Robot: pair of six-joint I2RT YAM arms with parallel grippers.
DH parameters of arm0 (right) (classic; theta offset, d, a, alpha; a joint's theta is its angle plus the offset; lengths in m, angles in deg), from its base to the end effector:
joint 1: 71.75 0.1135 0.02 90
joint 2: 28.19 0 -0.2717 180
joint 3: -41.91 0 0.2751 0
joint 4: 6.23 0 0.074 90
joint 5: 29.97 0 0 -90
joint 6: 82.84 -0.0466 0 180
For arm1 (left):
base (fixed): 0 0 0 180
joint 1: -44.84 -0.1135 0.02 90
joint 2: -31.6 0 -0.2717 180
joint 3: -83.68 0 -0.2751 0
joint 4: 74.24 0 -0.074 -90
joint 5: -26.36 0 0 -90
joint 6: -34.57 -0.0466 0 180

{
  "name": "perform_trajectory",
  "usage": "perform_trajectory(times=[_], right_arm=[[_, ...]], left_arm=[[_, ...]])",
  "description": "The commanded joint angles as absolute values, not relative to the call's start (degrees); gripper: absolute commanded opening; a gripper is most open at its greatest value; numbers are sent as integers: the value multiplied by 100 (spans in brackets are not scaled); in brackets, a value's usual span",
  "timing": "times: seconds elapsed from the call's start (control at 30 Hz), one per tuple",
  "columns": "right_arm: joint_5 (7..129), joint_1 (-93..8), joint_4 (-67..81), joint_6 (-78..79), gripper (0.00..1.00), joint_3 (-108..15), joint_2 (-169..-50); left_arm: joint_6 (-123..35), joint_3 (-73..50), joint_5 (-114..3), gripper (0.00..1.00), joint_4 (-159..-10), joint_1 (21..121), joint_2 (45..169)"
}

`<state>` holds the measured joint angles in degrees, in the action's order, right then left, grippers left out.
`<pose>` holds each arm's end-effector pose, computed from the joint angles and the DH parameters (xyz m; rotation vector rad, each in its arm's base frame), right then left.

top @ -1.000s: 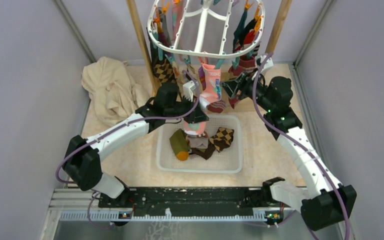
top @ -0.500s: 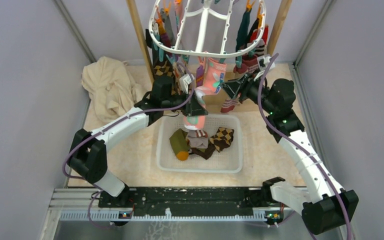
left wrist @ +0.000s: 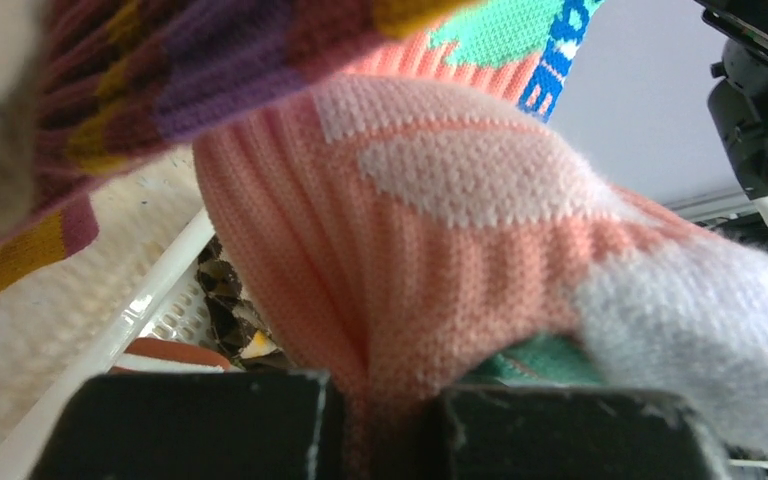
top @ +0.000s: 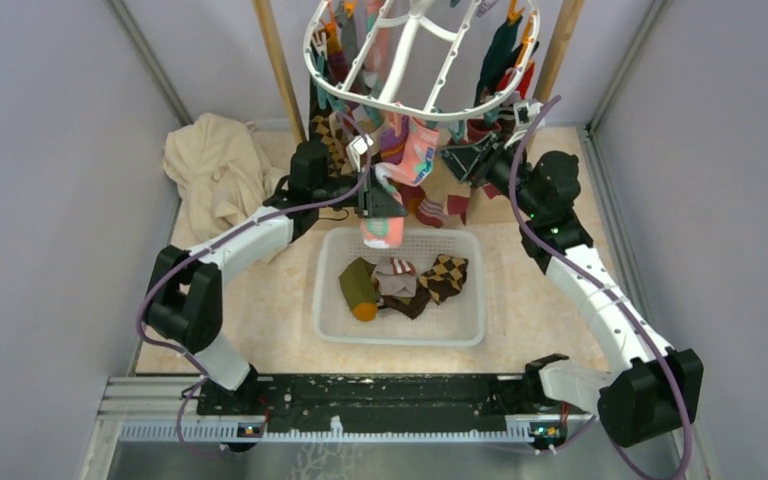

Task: Remove the socks clipped to the hanger
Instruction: Remove the sock from the hanger.

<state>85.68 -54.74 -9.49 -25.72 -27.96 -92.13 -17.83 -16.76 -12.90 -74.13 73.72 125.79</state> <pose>0.2703 0.1038 0.4045 -0.1849 1.4975 1.0231 0.3383 -0.2278 0.2890 0.5564 1.9669 -1.5752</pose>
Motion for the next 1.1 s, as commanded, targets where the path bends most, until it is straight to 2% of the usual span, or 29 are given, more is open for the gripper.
perform_trajectory(times=[0.0,0.2,0.47,0.87,1.07], right_arm=[[8433,-5492,-1894,-2930,32,-2778,-9443],[8143,-5448,-2367,-2909,32,-2802,-9831],[7578,-5444,-2266,-2139,38,-3146,-9963],[7989,-5483,-2601,-1766,50,-3177,-10018],[8312,-5493,-2950,-1872,53,-3136,-10095]], left_arm=[[-1472,-1572,-867,1,-6921,7357,12667],[-1293,-1676,-724,1,-6709,7357,12689],[-997,-2074,-600,3,-6427,7312,12513],[-332,-2707,-371,5,-5734,6994,12250],[219,-2721,-97,6,-5153,6951,12541]])
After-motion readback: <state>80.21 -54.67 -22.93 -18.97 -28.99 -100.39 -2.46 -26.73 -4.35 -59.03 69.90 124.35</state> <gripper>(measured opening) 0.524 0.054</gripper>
